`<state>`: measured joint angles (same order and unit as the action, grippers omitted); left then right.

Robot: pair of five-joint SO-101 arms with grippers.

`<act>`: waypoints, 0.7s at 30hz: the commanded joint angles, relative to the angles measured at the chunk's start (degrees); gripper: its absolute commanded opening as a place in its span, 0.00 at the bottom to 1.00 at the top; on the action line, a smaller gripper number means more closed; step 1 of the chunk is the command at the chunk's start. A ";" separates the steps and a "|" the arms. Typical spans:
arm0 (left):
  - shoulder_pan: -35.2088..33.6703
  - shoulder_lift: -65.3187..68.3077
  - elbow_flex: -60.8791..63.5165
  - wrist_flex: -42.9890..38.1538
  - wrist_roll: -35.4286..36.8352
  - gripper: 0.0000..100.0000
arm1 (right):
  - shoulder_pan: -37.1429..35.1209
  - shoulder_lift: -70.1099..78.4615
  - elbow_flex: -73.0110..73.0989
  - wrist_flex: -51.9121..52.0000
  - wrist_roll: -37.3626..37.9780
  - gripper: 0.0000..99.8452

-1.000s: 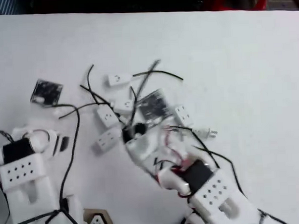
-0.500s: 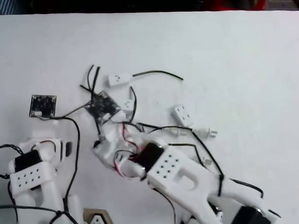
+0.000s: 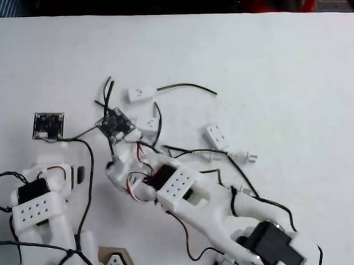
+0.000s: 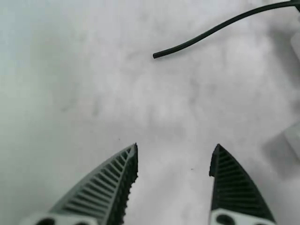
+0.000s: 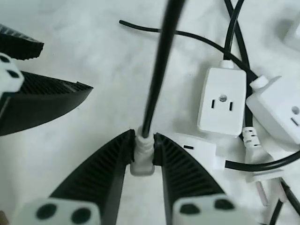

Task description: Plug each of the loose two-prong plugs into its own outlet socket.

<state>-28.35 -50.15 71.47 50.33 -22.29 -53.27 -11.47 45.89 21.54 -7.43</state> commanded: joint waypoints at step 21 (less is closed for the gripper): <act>-0.22 -1.71 0.97 -1.23 0.70 0.25 | 3.21 4.26 1.76 -6.90 3.52 0.02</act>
<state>-28.35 -50.42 72.53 50.15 -22.29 -50.29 -6.81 46.95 15.21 -6.37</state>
